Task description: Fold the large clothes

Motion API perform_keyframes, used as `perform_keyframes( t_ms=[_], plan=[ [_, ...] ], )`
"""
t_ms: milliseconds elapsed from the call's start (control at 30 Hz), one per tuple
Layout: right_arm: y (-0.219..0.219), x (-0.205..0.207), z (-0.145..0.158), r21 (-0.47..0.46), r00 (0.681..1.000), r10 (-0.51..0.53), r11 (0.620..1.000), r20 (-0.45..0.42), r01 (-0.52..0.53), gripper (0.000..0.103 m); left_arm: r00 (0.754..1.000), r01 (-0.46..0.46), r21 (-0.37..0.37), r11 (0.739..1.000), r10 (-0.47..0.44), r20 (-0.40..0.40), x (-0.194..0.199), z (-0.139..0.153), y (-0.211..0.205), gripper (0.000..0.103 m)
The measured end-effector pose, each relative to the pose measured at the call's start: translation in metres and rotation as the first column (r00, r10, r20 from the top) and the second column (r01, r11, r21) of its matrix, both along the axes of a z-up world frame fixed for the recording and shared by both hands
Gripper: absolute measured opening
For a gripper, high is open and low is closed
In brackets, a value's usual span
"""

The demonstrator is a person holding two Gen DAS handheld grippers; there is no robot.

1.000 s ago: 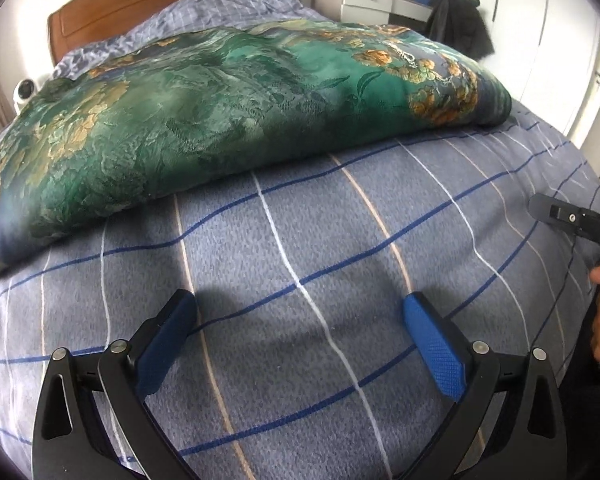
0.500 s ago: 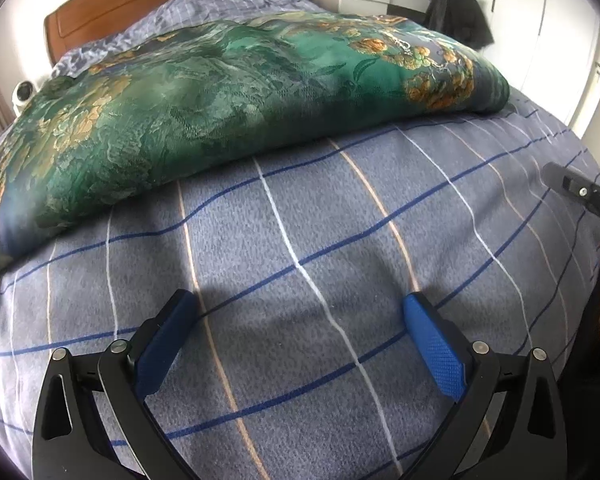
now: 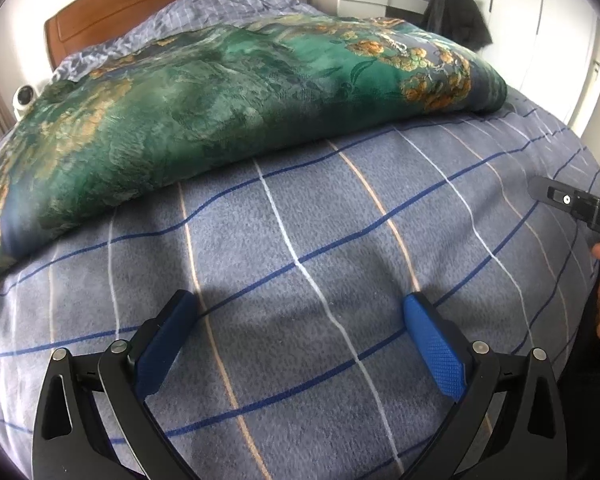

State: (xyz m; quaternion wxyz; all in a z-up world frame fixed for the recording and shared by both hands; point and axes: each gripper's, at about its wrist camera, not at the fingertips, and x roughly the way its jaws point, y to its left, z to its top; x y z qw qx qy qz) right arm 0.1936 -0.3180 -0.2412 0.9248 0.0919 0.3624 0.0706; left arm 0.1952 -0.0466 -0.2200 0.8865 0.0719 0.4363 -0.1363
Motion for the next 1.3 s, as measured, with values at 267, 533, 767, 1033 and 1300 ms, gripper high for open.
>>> perform_keyframes(
  t_ms=[267, 533, 767, 1033, 1300],
  plan=[
    [-0.036, 0.031, 0.037, 0.229, 0.996, -0.072, 0.97, -0.054, 0.083, 0.08, 0.987, 0.072, -0.072, 0.995, -0.061, 0.149, -0.026, 0.055, -0.002, 0.102],
    [-0.077, 0.109, 0.016, 0.535, 0.971, -0.137, 0.815, -0.194, 0.222, 0.082, 0.981, 0.113, -0.068, 0.991, -0.1, 0.169, 0.05, 0.088, -0.028, 0.102],
    [-0.09, 0.148, -0.001, 0.605, 0.947, -0.223, 0.729, -0.233, 0.32, 0.056, 0.994, 0.09, -0.084, 0.992, -0.084, 0.074, 0.06, 0.092, -0.011, 0.102],
    [-0.017, 0.098, 0.099, 0.234, 0.982, -0.121, 0.968, 0.142, 0.086, 0.032, 0.978, 0.2, -0.265, 0.943, -0.207, 0.001, 0.11, 0.172, -0.021, 0.102],
    [0.126, 0.044, 0.168, -0.254, 0.887, 0.259, 0.952, 0.382, -0.169, 0.032, 0.95, 0.183, -0.412, 0.892, -0.268, -0.159, 0.167, 0.216, -0.032, 0.102]
  ],
)
